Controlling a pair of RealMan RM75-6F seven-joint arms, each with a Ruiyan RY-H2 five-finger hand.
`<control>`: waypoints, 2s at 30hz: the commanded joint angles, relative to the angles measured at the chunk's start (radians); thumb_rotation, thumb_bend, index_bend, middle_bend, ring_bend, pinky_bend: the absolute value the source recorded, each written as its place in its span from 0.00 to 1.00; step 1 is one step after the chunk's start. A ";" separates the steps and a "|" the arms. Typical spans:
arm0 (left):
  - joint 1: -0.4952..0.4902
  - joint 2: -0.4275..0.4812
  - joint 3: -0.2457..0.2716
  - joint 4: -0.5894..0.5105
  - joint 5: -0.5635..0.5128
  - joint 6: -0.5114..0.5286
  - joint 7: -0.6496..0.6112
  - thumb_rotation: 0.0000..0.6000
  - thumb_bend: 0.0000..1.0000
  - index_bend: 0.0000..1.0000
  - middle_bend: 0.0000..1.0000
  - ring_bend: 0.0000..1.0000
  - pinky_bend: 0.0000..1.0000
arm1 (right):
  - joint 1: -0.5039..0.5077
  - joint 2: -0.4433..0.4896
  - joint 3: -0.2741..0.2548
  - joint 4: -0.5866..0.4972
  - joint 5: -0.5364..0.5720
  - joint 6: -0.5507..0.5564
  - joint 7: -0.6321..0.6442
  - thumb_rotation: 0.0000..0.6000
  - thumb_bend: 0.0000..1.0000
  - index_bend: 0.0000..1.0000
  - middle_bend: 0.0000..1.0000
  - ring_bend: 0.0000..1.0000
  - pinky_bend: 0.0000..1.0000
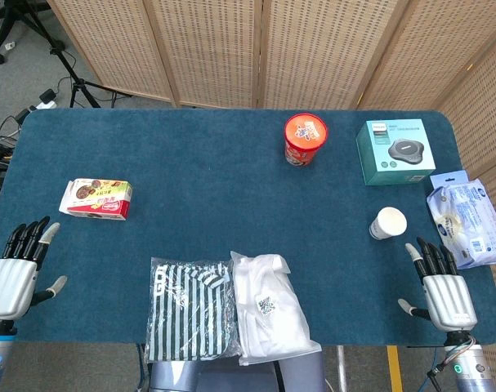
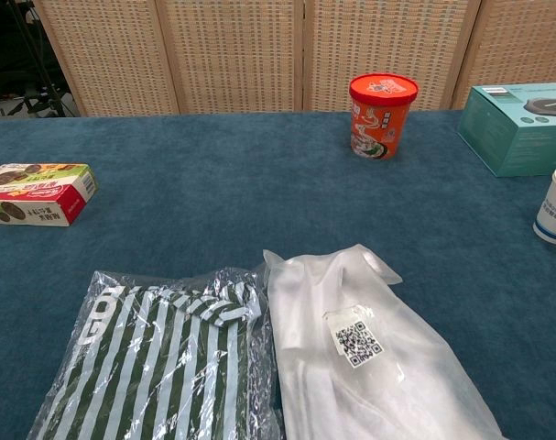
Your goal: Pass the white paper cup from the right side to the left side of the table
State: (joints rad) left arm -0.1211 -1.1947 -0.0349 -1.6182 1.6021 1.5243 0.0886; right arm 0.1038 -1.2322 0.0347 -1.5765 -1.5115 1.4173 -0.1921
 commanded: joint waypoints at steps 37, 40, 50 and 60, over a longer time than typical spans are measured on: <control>-0.016 0.012 0.014 -0.010 -0.011 -0.037 -0.020 1.00 0.21 0.00 0.00 0.00 0.00 | 0.518 0.145 0.162 -0.154 0.804 -0.533 -0.449 1.00 0.10 0.04 0.00 0.00 0.00; -0.016 0.012 0.014 -0.010 -0.013 -0.039 -0.020 1.00 0.21 0.00 0.00 0.00 0.00 | 0.527 0.151 0.152 -0.148 0.820 -0.533 -0.448 1.00 0.10 0.04 0.00 0.00 0.00; -0.018 0.009 0.016 -0.012 -0.015 -0.041 -0.013 1.00 0.21 0.00 0.00 0.00 0.00 | 0.559 0.145 0.118 -0.121 0.849 -0.538 -0.422 1.00 0.13 0.05 0.00 0.00 0.00; -0.017 0.012 0.019 -0.012 -0.018 -0.045 -0.016 1.00 0.21 0.00 0.00 0.00 0.00 | 0.601 0.101 0.098 -0.047 0.882 -0.554 -0.409 1.00 0.13 0.07 0.00 0.00 0.00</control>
State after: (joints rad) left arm -0.1381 -1.1828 -0.0158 -1.6299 1.5838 1.4795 0.0732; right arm 0.7024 -1.1285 0.1351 -1.6269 -0.6325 0.8651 -0.6012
